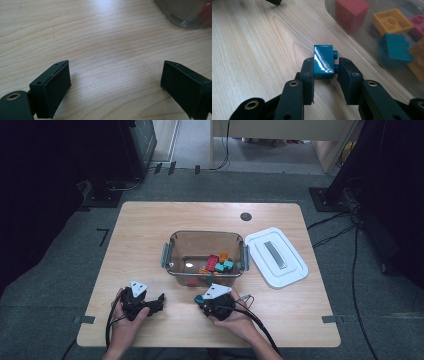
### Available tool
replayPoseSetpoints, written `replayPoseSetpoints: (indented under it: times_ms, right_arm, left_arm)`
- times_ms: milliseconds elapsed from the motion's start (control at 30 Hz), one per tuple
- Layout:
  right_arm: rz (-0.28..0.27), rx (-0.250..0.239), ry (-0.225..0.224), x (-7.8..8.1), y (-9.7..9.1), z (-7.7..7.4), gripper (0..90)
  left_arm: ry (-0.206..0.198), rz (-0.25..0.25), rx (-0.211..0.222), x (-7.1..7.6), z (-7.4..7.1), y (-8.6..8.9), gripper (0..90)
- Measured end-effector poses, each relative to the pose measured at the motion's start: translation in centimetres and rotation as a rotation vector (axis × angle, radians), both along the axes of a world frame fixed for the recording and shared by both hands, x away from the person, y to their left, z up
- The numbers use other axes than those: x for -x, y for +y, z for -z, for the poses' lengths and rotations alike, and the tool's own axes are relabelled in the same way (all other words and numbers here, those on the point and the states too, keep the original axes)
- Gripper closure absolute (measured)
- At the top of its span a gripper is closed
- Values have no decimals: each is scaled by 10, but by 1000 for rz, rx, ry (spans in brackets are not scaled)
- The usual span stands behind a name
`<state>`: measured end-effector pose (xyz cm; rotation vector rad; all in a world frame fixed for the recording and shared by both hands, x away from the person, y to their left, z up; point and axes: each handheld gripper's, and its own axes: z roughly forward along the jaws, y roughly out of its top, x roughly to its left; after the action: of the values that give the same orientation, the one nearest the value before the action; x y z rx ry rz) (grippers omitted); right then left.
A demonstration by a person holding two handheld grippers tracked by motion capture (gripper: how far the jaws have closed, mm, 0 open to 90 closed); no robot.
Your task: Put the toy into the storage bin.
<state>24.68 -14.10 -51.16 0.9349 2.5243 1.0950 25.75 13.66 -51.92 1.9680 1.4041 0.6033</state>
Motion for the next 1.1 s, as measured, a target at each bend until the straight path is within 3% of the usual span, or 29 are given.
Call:
replayPoseSetpoints:
  times_ms: [200,533,1100]
  right_arm:
    - [20,-7,-5,5,-17,-5,676]
    - [95,-6,-6,11,-64,-14,676]
    - [304,-59,-18,5,-152,-41,676]
  left_arm:
    - [0,0,0,0,0,0,88]
    - [0,0,0,0,0,0,88]
    - [0,0,0,0,0,0,88]
